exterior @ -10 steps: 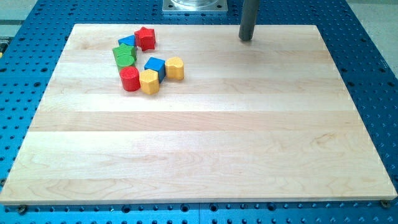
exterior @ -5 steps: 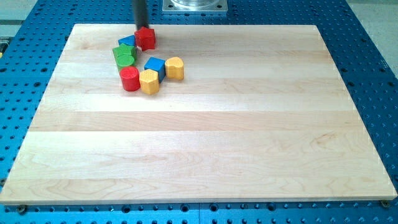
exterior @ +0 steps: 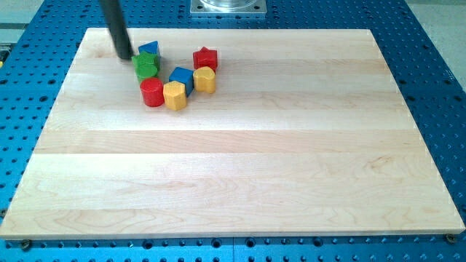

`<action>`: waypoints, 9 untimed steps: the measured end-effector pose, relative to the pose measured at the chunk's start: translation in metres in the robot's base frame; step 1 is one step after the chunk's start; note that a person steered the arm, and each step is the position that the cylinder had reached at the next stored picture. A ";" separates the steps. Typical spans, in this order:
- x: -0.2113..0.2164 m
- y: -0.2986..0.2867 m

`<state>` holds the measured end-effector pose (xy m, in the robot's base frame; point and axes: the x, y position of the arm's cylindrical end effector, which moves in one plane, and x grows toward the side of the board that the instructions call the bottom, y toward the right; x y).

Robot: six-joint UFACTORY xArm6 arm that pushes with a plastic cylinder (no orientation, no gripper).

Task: Push the green circle into the green star

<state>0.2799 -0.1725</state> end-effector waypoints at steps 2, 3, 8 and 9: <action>0.048 0.157; 0.062 0.075; 0.043 -0.055; 0.105 -0.078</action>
